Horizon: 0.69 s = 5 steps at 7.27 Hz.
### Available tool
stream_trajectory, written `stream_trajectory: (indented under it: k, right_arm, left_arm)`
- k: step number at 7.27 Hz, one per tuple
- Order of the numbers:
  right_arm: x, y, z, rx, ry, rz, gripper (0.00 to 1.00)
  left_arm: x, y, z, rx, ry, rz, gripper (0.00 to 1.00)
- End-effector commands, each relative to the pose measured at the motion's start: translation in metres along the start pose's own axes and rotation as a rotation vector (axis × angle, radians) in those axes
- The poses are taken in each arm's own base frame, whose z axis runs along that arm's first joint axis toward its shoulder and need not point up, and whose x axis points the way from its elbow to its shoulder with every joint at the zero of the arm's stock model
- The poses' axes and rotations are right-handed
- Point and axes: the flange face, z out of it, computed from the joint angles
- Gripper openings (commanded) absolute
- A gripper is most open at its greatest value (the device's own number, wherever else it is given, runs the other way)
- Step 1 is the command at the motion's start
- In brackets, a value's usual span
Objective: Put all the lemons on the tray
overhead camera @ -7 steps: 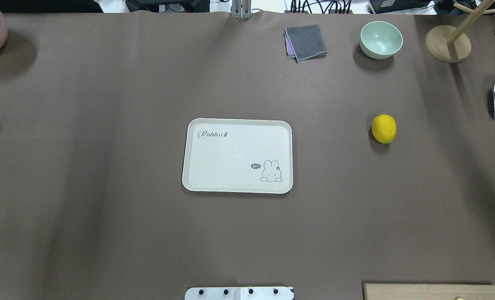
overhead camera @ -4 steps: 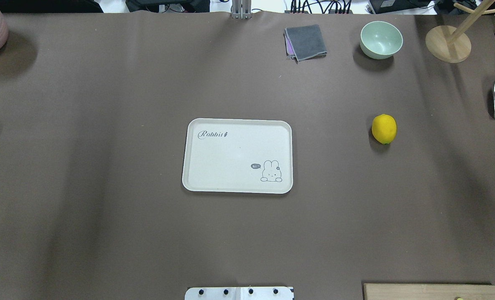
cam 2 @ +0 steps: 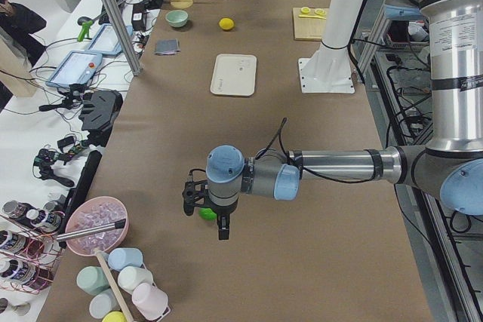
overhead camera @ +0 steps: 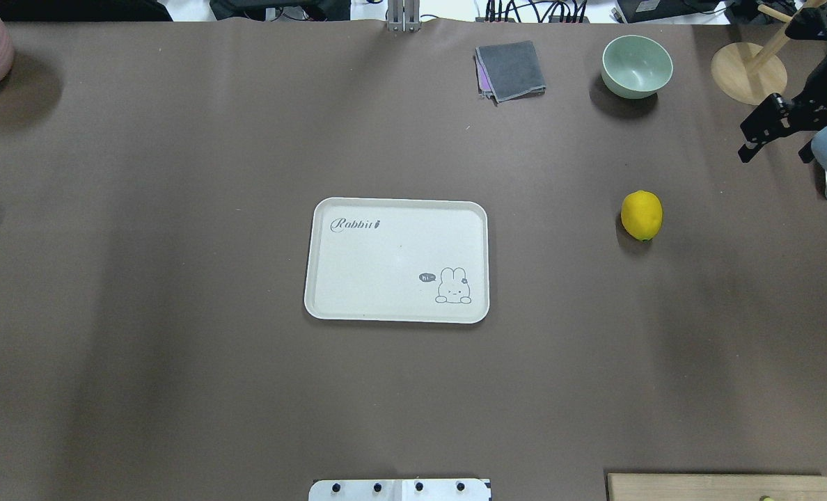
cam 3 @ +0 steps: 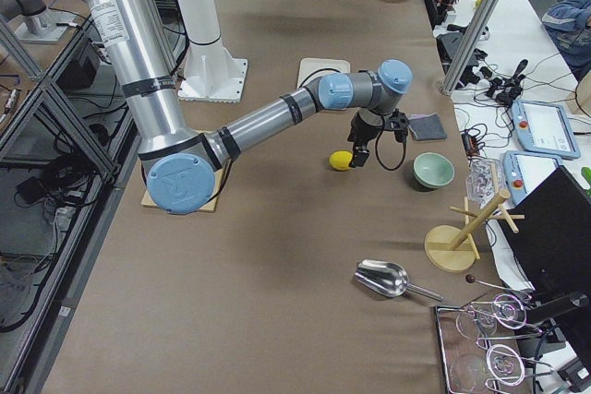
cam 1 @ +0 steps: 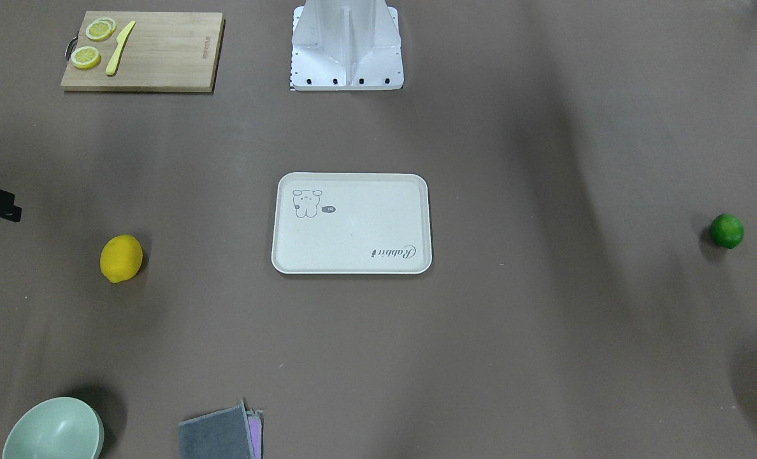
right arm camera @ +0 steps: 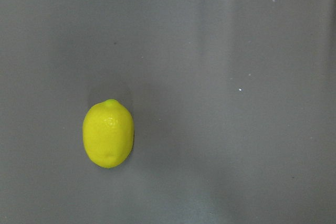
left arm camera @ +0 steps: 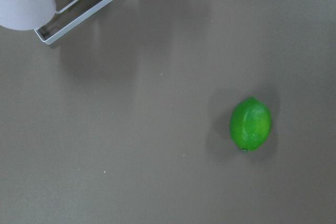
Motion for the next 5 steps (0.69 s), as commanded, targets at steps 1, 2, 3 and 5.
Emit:
stream_trajectory:
  k: [1,2,3,5]
  right_arm:
    - [-0.044,-0.001,0.036,-0.037,0.003,0.062,0.97]
    - [-0.058,-0.006,0.05,-0.035,-0.004,0.04,0.97]
    - [-0.067,-0.016,0.064,-0.022,-0.016,-0.003,0.97]
    - [-0.074,-0.033,0.085,-0.012,-0.029,-0.048,0.97]
  left_arm:
    - [0.037,-0.013,0.042,-0.062,-0.004,0.088,0.99]
    - [0.051,-0.03,0.064,-0.095,-0.004,0.115,0.99]
    - [0.082,-0.062,0.099,-0.146,-0.005,0.159,0.99]
    - [0.097,-0.073,0.123,-0.184,-0.012,0.186,0.99]
